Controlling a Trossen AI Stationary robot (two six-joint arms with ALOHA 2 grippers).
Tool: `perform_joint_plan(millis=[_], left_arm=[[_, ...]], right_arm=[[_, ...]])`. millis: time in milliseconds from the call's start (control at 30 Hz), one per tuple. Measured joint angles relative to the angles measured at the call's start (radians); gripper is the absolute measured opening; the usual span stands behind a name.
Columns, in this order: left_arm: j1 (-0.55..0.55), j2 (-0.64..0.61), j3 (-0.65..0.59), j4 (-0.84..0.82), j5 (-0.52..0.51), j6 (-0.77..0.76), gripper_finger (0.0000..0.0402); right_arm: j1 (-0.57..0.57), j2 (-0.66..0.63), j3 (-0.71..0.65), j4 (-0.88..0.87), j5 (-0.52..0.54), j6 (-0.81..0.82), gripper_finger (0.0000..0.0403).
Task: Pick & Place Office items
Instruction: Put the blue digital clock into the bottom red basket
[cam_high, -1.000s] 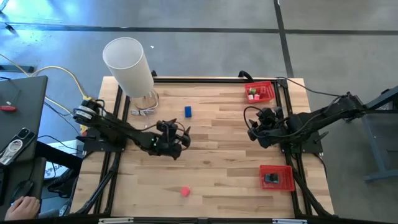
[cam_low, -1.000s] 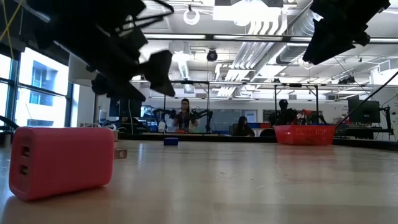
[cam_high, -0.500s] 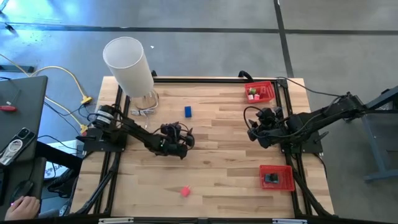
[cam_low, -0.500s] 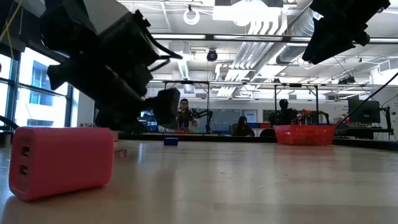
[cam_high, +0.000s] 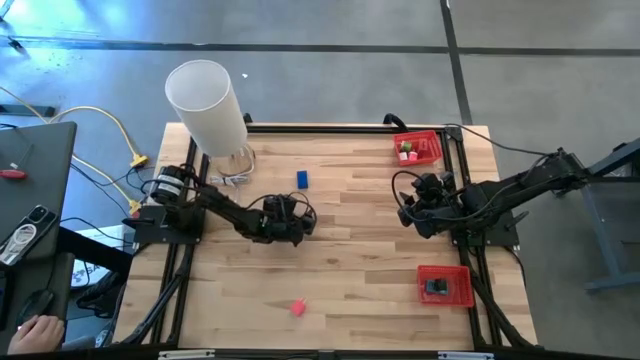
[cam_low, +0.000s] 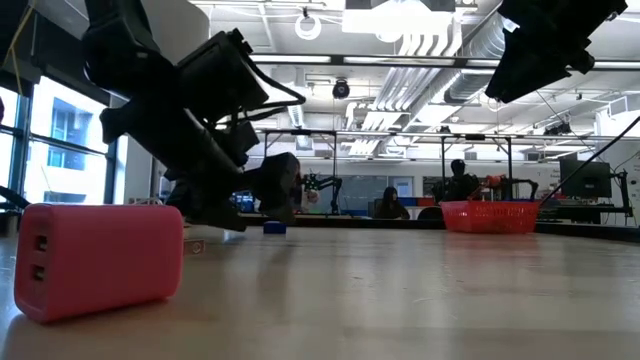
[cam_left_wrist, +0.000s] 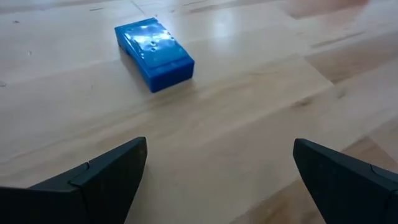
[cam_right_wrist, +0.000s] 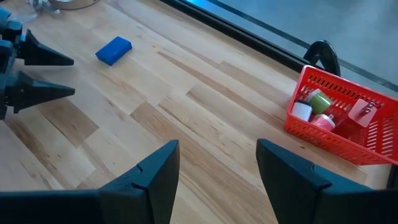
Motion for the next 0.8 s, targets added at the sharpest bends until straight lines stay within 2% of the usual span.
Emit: perform_joint_plan(millis=[267, 600, 800], left_arm=[[0.038, 0.017, 0.000, 0.010, -0.007, -0.017, 0.0394], [0.022, 0.152, 0.004, 0.104, -0.156, -0.035, 0.0394], [0.020, 0.193, 0.001, 0.184, -0.188, 0.054, 0.0394]], right_arm=[[0.000, 0.000, 0.000, 0.000, 0.000, 0.000, 0.0201], [0.000, 0.000, 0.000, 0.003, 0.000, 0.000, 0.0201], [0.000, 0.000, 0.000, 0.004, 0.000, -0.001, 0.0201]])
